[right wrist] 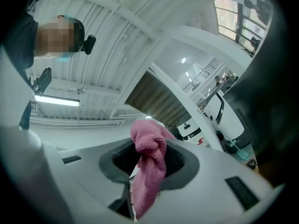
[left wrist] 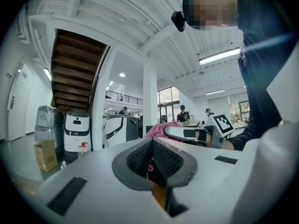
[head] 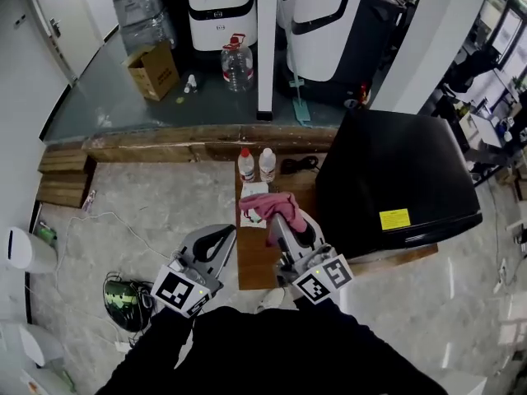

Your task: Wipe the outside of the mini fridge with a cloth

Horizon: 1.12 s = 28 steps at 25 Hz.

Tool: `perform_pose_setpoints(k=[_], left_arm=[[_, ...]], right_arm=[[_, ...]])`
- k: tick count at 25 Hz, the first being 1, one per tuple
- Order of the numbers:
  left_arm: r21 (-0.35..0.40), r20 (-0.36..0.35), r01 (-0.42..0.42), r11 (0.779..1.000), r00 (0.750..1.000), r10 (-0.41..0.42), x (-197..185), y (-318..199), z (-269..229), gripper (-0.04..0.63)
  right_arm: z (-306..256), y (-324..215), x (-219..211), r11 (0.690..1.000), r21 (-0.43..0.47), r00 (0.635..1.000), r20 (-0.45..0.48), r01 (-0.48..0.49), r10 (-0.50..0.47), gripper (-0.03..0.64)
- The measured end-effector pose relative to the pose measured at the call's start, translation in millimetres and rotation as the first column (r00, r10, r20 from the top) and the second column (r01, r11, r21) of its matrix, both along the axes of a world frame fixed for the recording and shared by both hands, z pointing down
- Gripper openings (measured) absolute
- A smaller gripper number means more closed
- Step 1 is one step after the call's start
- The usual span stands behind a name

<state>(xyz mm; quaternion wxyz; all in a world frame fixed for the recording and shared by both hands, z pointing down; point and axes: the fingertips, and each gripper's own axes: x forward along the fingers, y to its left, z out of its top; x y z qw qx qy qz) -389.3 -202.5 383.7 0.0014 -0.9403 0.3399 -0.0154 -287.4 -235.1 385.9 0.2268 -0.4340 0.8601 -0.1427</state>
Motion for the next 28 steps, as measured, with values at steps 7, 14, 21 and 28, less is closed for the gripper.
perform_pose_setpoints(k=[7, 14, 21, 28], left_arm=[[0.05, 0.02, -0.123, 0.991, 0.992, 0.122, 57.9, -50.6, -15.4, 0.006], [0.055, 0.018, -0.252, 0.966, 0.968, 0.251, 112.3, -130.4, -1.0, 0.006], [0.059, 0.003, -0.421, 0.905, 0.907, 0.422, 166.9, -182.5, 24.6, 0.006], [0.021, -0.02, -0.545, 0.838, 0.838, 0.545, 186.1, -223.0, 39.6, 0.006]], right_arm=[[-1.9, -50.8, 65.9, 0.976, -0.054, 0.965, 0.149, -0.211, 0.217, 0.113], [20.3, -118.9, 109.3, 0.92, -0.142, 0.887, 0.247, -0.365, 0.39, 0.112], [52.0, -163.9, 161.0, 0.814, -0.249, 0.766, 0.28, -0.525, 0.579, 0.112], [55.9, -196.1, 191.4, 0.731, -0.316, 0.623, 0.384, -0.605, 0.681, 0.112]])
